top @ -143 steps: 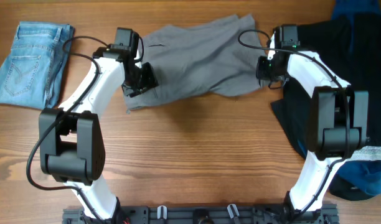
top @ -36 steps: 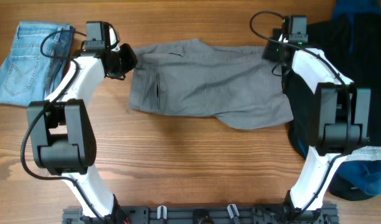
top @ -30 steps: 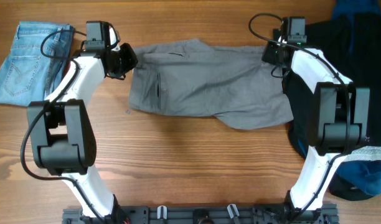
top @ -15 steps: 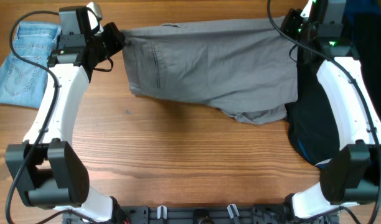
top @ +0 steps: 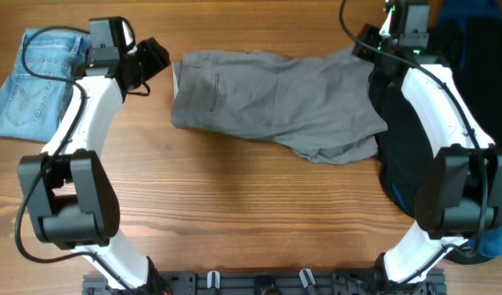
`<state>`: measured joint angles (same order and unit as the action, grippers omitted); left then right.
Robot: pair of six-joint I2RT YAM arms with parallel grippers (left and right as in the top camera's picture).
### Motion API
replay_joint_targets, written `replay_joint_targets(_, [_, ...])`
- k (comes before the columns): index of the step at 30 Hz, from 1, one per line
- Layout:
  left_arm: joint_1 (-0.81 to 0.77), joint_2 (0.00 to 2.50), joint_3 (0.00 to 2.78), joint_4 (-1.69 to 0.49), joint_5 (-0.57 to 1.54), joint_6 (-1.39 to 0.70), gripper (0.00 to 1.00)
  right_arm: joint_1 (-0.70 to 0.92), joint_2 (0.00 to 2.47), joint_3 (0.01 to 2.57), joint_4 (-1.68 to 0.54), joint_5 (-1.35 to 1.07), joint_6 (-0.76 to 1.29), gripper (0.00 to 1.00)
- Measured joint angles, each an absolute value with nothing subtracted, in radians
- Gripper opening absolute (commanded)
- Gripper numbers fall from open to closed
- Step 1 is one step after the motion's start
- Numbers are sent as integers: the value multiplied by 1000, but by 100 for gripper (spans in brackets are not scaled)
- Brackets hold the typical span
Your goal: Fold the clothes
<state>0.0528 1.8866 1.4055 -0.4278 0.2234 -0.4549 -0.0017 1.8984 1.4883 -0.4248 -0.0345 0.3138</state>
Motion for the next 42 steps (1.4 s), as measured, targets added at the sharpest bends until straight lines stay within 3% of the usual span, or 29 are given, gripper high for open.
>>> replay_joint_targets(3, [53,1888,1406,-506,221,-448,80,-2,1898,1488,-514,-37,314,80])
replay_joint_targets(11, [53,1888,1406,-670,213,-445,88,-3,1898,1488,-624,-84,313,81])
replay_joint_targets(18, [53,1888,1367,-621,226,-429,97,-4,1898,1487,-802,-348,277,82])
replay_joint_targets(28, [53,2047,1343,-494,429,-369,93,65,1898,1487,-860,-515,207,84])
replay_joint_targets(29, [54,2047,1343,-488,440,-366,89,78,1898,1487,-860,-517,206,85])
replay_joint_targets(35, [54,2071,1344,-521,488,-357,45,113,1898,1487,-860,-515,203,85])
replay_joint_targets(39, [36,2086,1343,-546,503,-352,6,124,1898,1487,-857,-515,203,85])
replay_joint_targets(42, [14,2098,1343,-553,500,-350,4,124,1899,1487,-857,-515,204,85])
